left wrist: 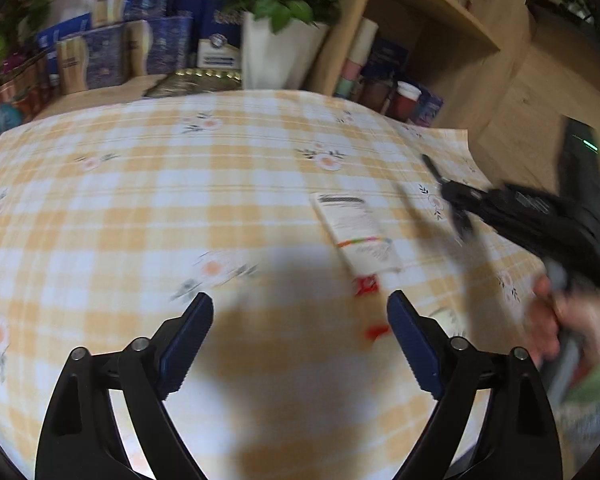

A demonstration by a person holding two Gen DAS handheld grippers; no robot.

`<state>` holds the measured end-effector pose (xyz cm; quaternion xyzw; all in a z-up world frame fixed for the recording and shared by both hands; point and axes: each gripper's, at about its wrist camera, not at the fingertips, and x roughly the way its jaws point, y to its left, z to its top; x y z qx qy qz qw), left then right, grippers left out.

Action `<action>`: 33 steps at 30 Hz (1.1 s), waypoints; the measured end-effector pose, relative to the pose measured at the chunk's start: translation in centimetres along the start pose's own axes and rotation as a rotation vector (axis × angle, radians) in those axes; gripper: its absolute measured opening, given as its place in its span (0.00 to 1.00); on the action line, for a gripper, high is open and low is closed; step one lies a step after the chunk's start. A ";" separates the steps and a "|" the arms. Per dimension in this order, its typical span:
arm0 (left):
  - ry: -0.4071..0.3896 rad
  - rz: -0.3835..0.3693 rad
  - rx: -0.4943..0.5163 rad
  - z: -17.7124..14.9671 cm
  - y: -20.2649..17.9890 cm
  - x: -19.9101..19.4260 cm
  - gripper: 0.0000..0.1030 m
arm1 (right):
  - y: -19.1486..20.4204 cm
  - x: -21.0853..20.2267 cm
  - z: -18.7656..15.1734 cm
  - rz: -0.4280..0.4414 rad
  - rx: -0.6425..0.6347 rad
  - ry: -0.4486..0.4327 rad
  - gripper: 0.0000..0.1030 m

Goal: Collect trash
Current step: 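Grasp the white printed card with the left gripper while the right grasps the clear plastic packet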

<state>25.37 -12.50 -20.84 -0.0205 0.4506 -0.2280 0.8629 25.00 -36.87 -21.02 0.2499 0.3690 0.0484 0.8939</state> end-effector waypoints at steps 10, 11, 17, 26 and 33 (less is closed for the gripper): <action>0.142 0.100 -0.084 5.3 -4.5 9.2 0.90 | -6.3 -5.6 -2.7 -0.024 0.100 -0.070 0.13; 0.148 0.122 -0.086 5.7 -4.9 10.0 0.90 | -6.7 -5.9 -2.9 -0.024 0.107 -0.073 0.13; 0.187 0.258 -0.037 6.2 -6.3 13.3 0.91 | -8.4 -7.1 -3.7 -0.036 0.121 -0.083 0.13; 0.160 0.301 0.018 6.5 -6.1 13.7 0.79 | -9.0 -8.0 -4.1 -0.079 0.137 -0.064 0.13; 0.156 0.244 -0.035 7.2 -4.7 12.1 0.61 | -8.2 -8.7 -4.4 -0.069 0.155 -0.075 0.13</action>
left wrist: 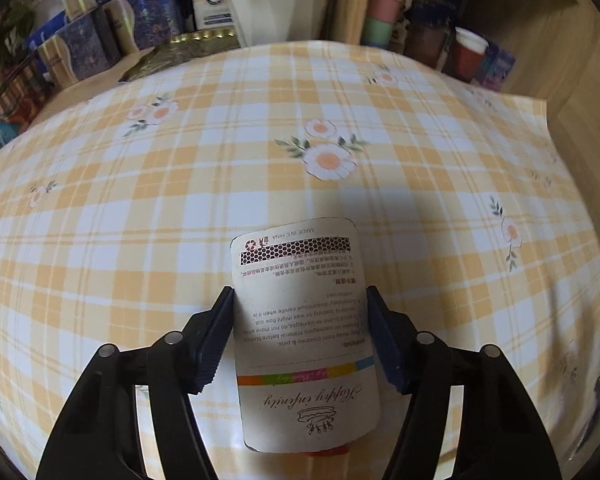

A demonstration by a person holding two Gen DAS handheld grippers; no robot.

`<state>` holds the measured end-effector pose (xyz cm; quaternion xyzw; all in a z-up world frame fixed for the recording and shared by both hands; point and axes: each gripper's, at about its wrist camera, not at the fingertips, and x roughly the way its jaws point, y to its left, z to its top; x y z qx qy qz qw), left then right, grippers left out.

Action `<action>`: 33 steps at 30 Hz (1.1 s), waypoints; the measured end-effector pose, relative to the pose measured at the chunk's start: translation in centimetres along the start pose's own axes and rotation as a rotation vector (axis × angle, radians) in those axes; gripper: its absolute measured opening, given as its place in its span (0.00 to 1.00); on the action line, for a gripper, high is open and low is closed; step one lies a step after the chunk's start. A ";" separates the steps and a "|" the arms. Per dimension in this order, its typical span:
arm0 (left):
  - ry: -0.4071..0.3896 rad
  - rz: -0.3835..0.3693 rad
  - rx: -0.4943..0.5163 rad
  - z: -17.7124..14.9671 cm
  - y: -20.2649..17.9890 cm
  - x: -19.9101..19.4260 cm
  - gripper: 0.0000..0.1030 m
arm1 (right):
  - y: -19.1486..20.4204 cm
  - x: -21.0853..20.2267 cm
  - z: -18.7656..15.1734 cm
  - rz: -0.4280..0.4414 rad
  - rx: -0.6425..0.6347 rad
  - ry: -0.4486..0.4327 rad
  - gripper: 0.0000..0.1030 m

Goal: Collect trash
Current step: 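Grasp the white printed card with the left gripper while the right grasps the clear plastic packet, then carry the card and the plastic packet toward the brown bin with both grippers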

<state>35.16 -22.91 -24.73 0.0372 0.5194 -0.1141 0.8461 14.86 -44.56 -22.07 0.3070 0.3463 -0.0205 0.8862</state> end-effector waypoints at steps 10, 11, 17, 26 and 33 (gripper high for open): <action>-0.054 -0.072 -0.021 -0.7 2.1 -4.4 0.60 | 1.9 -1.3 -0.9 -0.009 -0.022 0.000 0.13; -0.058 -0.078 -0.020 -0.8 2.2 -4.7 0.60 | 2.1 -1.4 -1.0 -0.008 -0.023 0.000 0.13; -0.082 -0.113 -0.023 -2.6 3.4 -7.7 0.60 | 3.5 -2.3 -2.2 -0.001 -0.042 0.006 0.13; -0.125 -0.147 -0.035 -6.8 5.9 -12.4 0.60 | 5.6 -3.3 -4.7 0.022 -0.080 0.029 0.13; -0.144 -0.159 -0.048 -11.0 8.1 -15.3 0.60 | 6.9 -3.8 -7.2 0.037 -0.110 0.058 0.13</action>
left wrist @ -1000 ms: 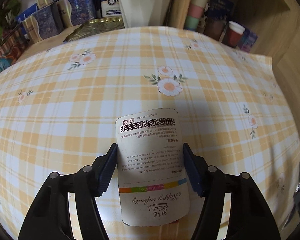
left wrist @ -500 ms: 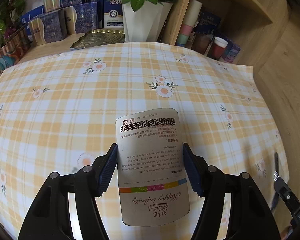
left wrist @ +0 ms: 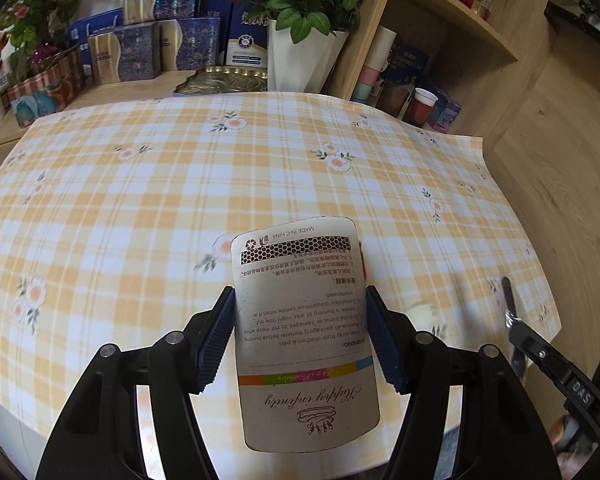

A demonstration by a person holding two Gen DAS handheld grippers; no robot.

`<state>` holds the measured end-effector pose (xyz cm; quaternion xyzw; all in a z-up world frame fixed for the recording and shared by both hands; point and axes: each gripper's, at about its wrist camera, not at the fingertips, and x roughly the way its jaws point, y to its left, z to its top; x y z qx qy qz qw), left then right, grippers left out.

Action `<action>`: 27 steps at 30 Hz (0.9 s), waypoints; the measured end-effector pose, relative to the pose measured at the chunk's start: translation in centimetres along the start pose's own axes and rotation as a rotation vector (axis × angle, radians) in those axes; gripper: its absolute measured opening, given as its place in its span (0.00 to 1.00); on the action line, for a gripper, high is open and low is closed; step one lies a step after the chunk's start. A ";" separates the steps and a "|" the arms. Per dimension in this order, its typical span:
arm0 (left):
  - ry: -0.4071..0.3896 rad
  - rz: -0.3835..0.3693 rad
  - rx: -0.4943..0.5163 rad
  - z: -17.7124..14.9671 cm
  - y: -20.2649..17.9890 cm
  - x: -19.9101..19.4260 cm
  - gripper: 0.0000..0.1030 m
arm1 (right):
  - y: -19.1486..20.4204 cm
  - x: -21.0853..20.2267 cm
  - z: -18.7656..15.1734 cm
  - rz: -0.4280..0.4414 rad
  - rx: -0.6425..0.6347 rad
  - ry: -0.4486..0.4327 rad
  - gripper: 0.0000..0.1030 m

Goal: Collect trash
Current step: 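Carry the card and the plastic packet toward the brown bin with both grippers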

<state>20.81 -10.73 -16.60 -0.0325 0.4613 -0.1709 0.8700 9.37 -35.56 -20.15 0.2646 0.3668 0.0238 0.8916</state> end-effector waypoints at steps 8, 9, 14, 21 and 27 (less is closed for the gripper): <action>-0.010 -0.004 -0.028 -4.6 2.3 -3.5 0.60 | 1.7 0.4 -3.2 0.010 -0.051 0.057 0.13; -0.008 -0.005 -0.032 -5.4 2.6 -4.1 0.60 | 1.9 0.4 -3.6 0.011 -0.059 0.065 0.13; -0.008 -0.009 -0.042 -8.2 3.5 -5.9 0.60 | 3.0 0.7 -5.9 0.022 -0.097 0.106 0.13; -0.006 -0.018 -0.073 -11.6 5.0 -8.3 0.60 | 4.1 1.3 -8.8 0.065 -0.142 0.172 0.13; -0.021 -0.001 -0.108 -14.0 6.3 -10.4 0.60 | 5.8 2.9 -12.6 0.119 -0.223 0.310 0.13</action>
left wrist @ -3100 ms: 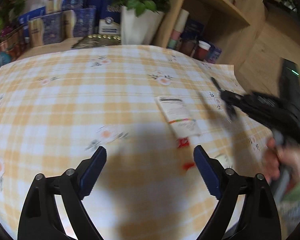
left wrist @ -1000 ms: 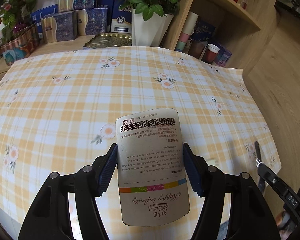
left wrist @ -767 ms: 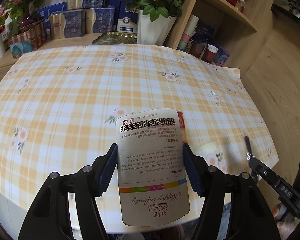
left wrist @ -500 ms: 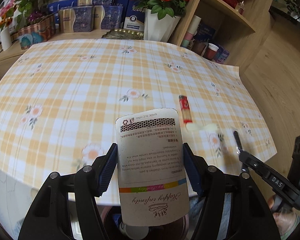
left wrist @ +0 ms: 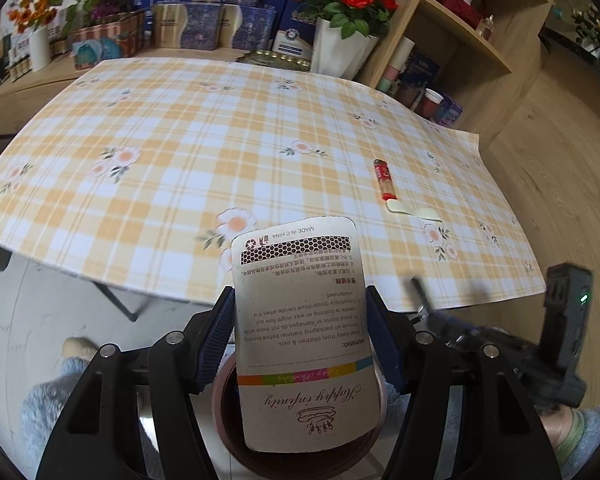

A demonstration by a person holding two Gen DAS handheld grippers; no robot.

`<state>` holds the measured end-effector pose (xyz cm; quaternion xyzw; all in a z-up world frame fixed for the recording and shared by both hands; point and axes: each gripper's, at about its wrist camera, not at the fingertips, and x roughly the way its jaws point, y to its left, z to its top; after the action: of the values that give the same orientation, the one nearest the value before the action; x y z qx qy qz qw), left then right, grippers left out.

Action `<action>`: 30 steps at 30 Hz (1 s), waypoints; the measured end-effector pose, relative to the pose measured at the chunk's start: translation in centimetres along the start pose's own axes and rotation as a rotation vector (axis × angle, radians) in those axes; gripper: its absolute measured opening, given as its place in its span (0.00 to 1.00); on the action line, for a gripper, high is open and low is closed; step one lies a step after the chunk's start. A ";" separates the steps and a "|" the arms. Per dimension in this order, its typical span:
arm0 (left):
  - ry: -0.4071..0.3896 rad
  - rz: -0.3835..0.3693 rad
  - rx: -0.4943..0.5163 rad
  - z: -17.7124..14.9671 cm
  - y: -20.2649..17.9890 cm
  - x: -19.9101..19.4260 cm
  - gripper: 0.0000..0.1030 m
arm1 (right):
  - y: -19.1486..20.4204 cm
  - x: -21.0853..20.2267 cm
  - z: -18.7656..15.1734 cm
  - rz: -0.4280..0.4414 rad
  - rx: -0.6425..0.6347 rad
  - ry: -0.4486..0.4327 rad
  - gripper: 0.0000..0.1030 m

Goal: Collect trash
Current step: 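Carry the card and the plastic packet toward the brown bin with both grippers, then open the right gripper to drop the packet while the left lowers the card into the bin and opens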

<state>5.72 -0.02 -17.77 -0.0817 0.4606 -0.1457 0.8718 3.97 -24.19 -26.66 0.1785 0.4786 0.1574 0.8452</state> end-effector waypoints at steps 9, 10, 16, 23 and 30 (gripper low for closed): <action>0.002 0.033 -0.046 -2.7 2.2 -1.6 0.60 | 3.1 3.8 -3.5 0.057 -0.122 0.207 0.13; 0.005 0.035 -0.048 -2.8 2.4 -1.6 0.60 | 3.3 4.1 -3.7 0.054 -0.131 0.224 0.13; 0.028 0.033 -0.050 -3.2 3.0 -1.0 0.60 | 2.8 6.6 -4.5 0.013 -0.113 0.335 0.13; 0.052 0.015 -0.010 -3.4 2.1 0.0 0.60 | 2.9 5.4 -4.2 -0.035 -0.144 0.294 0.58; 0.101 -0.017 0.075 -3.9 0.8 1.4 0.60 | 2.4 1.7 -2.3 -0.081 -0.129 0.133 0.84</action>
<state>3.39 0.20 -21.30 -0.0457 0.4974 -0.1743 0.8486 2.59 -20.98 -27.97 0.0935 0.5294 0.1650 0.8269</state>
